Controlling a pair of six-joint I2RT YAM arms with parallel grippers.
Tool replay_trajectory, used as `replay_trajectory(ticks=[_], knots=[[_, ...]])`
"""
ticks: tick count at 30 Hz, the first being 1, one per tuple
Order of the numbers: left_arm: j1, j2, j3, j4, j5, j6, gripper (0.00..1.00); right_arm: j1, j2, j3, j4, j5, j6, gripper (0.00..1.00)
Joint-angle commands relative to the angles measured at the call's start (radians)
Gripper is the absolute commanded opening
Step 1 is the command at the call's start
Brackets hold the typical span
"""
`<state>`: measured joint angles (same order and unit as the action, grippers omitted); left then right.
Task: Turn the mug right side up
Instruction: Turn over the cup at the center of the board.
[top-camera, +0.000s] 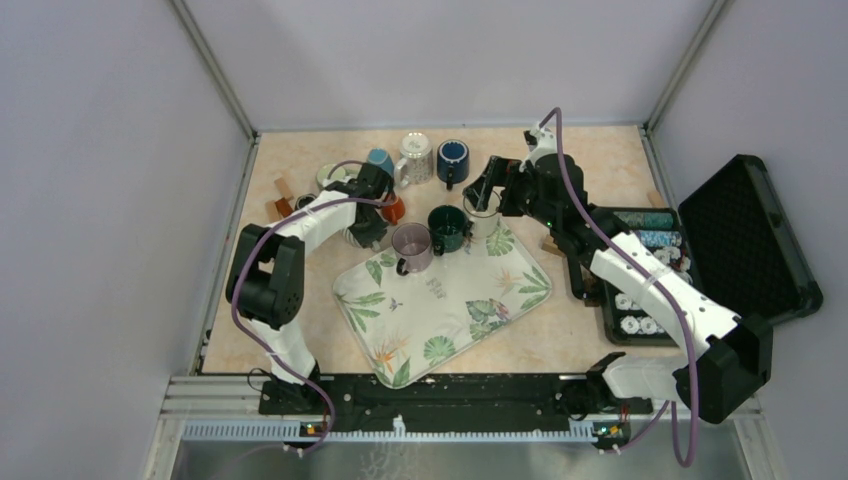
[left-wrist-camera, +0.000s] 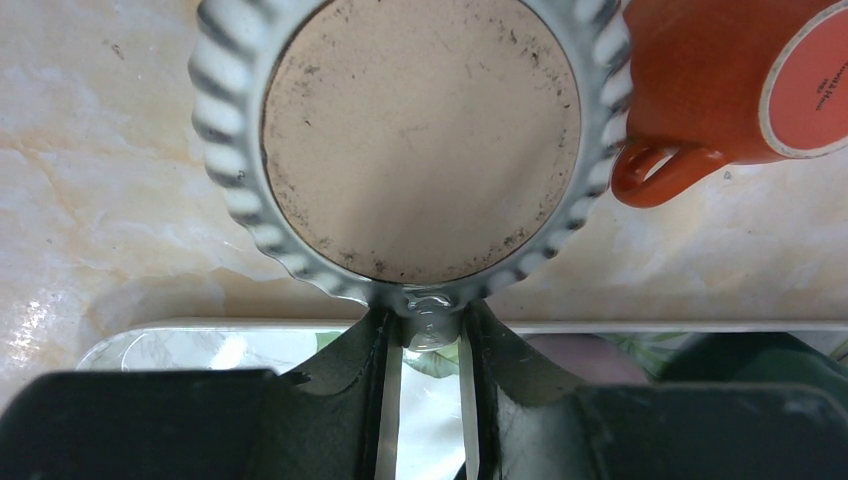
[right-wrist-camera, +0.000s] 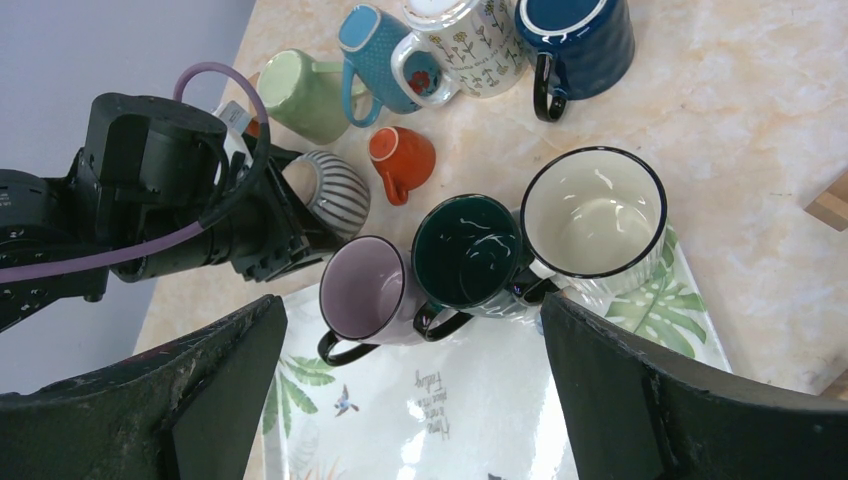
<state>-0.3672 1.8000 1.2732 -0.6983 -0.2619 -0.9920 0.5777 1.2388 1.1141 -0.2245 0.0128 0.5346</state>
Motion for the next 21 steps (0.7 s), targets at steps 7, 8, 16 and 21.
replay_trajectory(ticks=[7,8,16,21], knots=[[0.006,-0.059,-0.009,0.046,0.005,0.061,0.00,-0.005,0.001,-0.004,0.037,-0.008,0.009,0.99],[0.007,-0.067,-0.014,0.054,0.009,0.070,0.00,-0.005,0.002,-0.004,0.037,-0.008,0.011,0.99],[0.005,-0.151,-0.050,0.085,0.005,0.132,0.00,-0.006,0.010,0.002,0.039,-0.009,0.017,0.99],[0.007,-0.197,-0.062,0.098,0.006,0.167,0.00,-0.006,0.019,0.006,0.039,-0.008,0.023,0.99]])
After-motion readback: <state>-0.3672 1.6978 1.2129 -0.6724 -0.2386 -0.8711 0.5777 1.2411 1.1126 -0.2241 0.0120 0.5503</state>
